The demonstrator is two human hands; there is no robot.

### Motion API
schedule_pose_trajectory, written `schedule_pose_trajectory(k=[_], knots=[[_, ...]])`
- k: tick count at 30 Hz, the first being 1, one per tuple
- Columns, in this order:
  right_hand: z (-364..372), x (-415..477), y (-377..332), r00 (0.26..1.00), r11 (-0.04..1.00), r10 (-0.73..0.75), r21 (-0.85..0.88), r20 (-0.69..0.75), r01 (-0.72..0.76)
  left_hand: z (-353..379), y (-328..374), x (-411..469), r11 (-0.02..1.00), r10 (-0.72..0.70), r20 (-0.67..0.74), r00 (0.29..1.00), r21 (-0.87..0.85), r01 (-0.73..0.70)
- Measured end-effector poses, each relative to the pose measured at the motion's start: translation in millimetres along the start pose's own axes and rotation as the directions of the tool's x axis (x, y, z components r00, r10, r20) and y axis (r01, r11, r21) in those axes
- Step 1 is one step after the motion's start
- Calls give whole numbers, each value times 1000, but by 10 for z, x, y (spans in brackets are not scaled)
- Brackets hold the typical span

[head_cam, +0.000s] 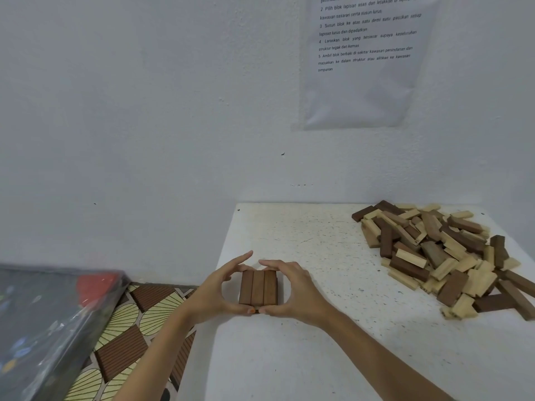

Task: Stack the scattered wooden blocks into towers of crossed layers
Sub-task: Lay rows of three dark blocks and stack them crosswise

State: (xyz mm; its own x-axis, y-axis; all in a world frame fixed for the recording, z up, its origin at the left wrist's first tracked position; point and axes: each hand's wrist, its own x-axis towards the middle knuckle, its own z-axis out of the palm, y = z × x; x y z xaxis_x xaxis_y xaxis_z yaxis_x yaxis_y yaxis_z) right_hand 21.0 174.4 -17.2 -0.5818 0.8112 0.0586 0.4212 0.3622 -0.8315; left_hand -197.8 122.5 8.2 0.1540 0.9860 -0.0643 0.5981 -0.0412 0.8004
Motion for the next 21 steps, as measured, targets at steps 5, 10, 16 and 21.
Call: schedule_pose_trajectory(k=[5, 10, 16, 21], knots=[[-18, 2, -24, 1000, 1000, -9, -16, -7, 8, 0, -6, 8, 1000, -5, 0, 1000, 13, 5], [-30, -11, -40, 1000, 1000, 9, 2, -6, -9, -1, -6, 9, 1000, -12, -3, 1000, -1, 12], [-45, -23, -70, 1000, 1000, -5, 0, 1, 5, 9, -1, -3, 999, -25, 2, 1000, -25, 25], [-46, -44, -93, 1000, 1000, -7, -7, 27, 7, 27, 24, -7, 999, -44, 21, 999, -21, 45]])
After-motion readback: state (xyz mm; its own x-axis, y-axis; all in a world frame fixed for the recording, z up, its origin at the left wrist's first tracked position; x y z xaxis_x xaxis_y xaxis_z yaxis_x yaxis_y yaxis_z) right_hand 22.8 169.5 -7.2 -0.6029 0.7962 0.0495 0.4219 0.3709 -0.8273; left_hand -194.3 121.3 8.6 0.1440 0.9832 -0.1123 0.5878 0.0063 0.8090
